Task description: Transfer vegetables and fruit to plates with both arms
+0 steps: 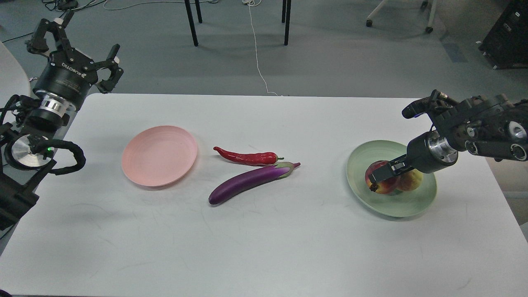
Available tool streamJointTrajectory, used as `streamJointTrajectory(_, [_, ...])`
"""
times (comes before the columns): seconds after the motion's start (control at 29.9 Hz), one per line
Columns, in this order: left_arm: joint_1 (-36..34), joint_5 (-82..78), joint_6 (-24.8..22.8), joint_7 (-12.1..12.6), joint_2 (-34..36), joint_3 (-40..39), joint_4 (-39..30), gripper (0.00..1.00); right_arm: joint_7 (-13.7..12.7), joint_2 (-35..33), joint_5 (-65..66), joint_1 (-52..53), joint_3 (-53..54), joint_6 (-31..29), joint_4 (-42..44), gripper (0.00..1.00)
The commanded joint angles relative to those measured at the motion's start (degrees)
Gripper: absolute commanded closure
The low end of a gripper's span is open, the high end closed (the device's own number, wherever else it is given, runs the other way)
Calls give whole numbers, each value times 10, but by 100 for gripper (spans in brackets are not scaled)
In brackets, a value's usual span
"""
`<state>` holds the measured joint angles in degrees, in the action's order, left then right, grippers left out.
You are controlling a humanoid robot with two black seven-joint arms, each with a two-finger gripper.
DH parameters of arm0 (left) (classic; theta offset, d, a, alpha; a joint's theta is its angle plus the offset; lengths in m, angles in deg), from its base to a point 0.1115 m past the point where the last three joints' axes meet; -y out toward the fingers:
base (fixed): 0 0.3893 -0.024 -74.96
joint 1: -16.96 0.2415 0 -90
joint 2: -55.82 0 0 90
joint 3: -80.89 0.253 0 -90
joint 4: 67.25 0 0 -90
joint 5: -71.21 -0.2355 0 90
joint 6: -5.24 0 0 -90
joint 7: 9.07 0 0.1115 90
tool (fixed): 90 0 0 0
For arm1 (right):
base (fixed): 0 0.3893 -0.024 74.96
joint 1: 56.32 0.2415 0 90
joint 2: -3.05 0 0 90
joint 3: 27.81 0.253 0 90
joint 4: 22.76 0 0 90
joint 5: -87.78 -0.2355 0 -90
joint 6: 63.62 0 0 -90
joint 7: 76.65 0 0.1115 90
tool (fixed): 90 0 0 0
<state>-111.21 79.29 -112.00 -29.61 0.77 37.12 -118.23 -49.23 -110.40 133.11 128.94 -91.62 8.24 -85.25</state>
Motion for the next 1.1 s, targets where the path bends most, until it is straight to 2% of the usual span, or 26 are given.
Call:
streamJointTrajectory(0.0, [1,0,1,1,-1,2,0,2,-1,-3,-9,1,27,-7,0,3])
streamJointTrajectory(0.23, [-3,-1,0,9,0,6,-3,2,0,-6,-36,11,39,-9,4,3])
streamJointTrajectory(0.3, [-6,-3,0,15,1,10,-14,2,-1,-32,-59,16,77,-13,22,3])
streamJointTrajectory(0.37, [-7,-6,1,31,2,11,-31,2,-1,-56,-83,8,133,-27,46,3])
streamJointTrajectory(0.47, [-9,-39,1,59,3,14,-54,2,1,-80,-93,-3,220,-82,81,2])
streamJointTrajectory(0.63, [-28,-240,1,57,-1,14,-75,2,0,-158,-141,-86,424,-93,99,2])
streamJointTrajectory(0.87, [-37,-538,0,56,-4,15,-192,2,0,-216,-239,-273,696,-99,93,2])
streamJointTrajectory(1.07, [-30,-873,5,57,-42,29,-286,2,4,-231,-395,-378,802,-99,101,2])
